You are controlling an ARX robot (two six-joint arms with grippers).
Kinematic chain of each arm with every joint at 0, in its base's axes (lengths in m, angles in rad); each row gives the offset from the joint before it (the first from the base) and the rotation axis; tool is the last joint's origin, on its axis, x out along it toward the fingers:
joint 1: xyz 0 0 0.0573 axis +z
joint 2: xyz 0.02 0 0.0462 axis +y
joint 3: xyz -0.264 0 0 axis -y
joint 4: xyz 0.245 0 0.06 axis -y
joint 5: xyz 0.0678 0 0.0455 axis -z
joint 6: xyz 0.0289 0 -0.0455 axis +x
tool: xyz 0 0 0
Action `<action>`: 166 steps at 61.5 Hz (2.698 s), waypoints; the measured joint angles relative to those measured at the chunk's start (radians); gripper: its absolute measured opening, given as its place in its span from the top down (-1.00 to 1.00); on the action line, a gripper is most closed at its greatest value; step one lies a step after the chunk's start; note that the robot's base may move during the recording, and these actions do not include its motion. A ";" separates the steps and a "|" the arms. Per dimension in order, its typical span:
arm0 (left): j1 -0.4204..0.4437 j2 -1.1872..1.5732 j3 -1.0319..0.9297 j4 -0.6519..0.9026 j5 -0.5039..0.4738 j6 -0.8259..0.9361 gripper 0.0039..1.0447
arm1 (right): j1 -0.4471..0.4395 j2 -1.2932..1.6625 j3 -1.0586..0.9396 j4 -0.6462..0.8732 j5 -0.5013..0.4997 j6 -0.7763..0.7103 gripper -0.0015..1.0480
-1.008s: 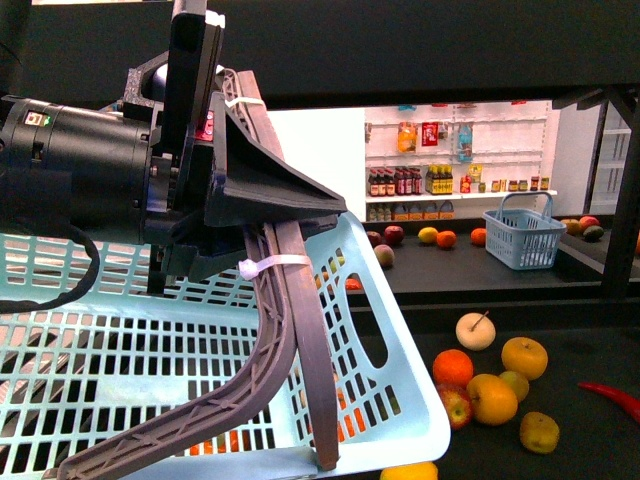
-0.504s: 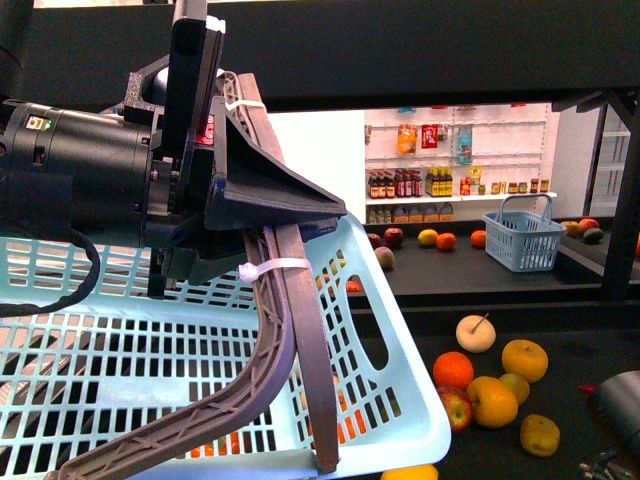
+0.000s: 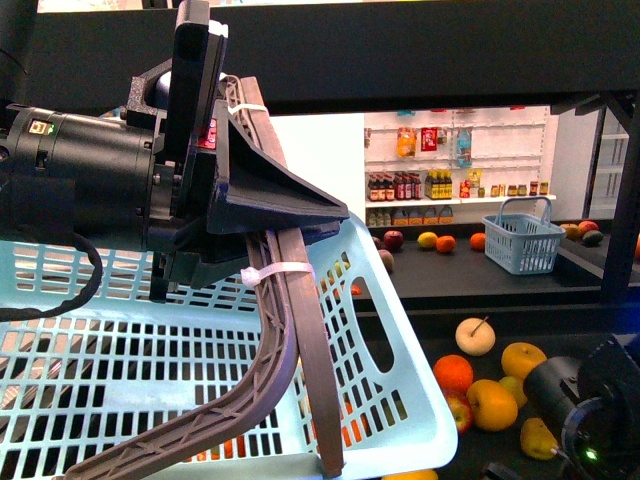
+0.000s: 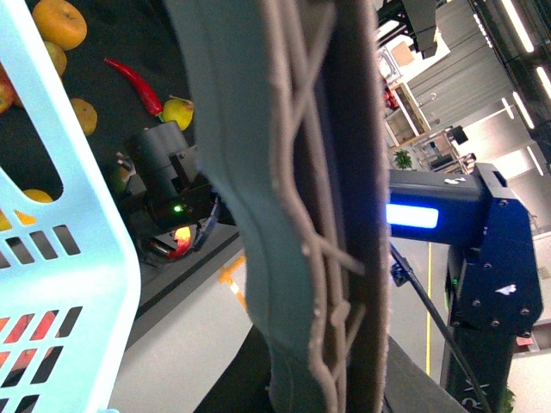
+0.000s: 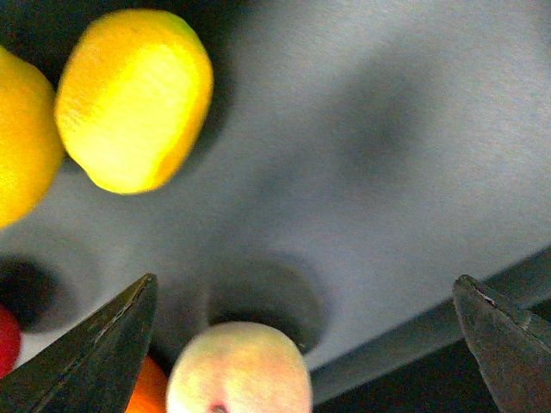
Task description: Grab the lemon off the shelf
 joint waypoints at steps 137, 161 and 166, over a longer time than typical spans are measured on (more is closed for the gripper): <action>0.000 0.000 0.000 0.000 0.000 0.000 0.82 | -0.036 -0.810 -0.476 0.401 -0.346 -0.327 0.06; 0.000 0.000 0.000 0.000 0.000 0.000 0.82 | 0.130 -0.908 -0.500 0.367 -0.417 -0.319 0.07; 0.000 0.000 0.000 0.000 0.000 0.000 0.82 | 0.163 -0.892 -0.493 0.362 -0.398 -0.332 0.07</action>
